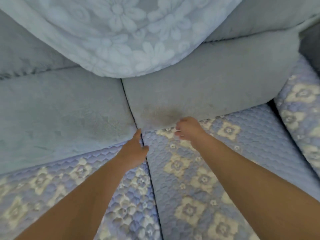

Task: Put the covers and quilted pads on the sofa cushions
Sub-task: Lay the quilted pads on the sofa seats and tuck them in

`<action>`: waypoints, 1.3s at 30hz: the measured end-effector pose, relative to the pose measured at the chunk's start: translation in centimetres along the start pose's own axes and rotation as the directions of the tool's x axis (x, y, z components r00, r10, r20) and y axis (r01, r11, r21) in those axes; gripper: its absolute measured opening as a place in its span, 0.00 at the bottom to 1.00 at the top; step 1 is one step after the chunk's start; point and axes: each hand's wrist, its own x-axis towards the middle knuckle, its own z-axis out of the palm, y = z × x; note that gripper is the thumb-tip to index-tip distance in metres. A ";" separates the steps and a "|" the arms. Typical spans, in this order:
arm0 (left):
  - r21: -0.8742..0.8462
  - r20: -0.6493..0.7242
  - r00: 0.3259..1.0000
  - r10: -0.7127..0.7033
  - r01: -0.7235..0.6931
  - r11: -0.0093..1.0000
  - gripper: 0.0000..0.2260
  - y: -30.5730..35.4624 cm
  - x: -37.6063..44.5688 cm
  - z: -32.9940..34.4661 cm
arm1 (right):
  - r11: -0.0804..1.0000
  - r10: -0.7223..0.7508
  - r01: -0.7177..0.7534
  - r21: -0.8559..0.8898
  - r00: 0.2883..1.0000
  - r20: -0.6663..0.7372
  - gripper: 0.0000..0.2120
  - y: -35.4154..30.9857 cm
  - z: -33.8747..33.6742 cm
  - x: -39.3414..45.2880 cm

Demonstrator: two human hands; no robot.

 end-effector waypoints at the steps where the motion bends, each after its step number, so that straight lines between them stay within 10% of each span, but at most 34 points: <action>1: 0.078 0.028 0.999 -0.025 0.023 0.997 0.30 -0.1 -1.7 0.1 | 0.999 0.004 -0.005 -0.053 1.000 -0.023 0.09 0.8 -0.9 -1.7; 12: 0.502 0.286 0.958 0.007 -0.156 0.851 0.18 -2.8 -19.1 -0.4 | 0.928 0.347 -0.308 0.207 0.919 -0.186 0.04 16.2 -7.0 -29.7; 19: 0.562 0.616 0.786 0.054 -0.486 0.669 0.02 -2.1 -33.2 6.5 | 0.829 0.549 -0.426 0.364 0.743 -0.382 0.08 34.4 -7.2 -53.8; 26: 0.447 0.785 0.598 0.162 -0.728 0.520 0.09 1.5 -47.2 18.5 | 0.675 0.645 -0.142 0.724 0.590 -0.486 0.04 48.6 -5.9 -75.6; 31: 0.377 0.883 0.458 0.098 -0.819 0.433 0.04 -0.5 -56.8 28.3 | 0.536 0.827 -0.361 0.763 0.406 -0.389 0.11 61.7 -3.4 -83.7; 39: 0.539 0.783 0.622 0.025 -0.697 0.473 0.05 -1.1 -60.8 39.4 | 0.678 0.734 -0.495 0.544 0.497 -0.463 0.07 70.3 -16.8 -82.0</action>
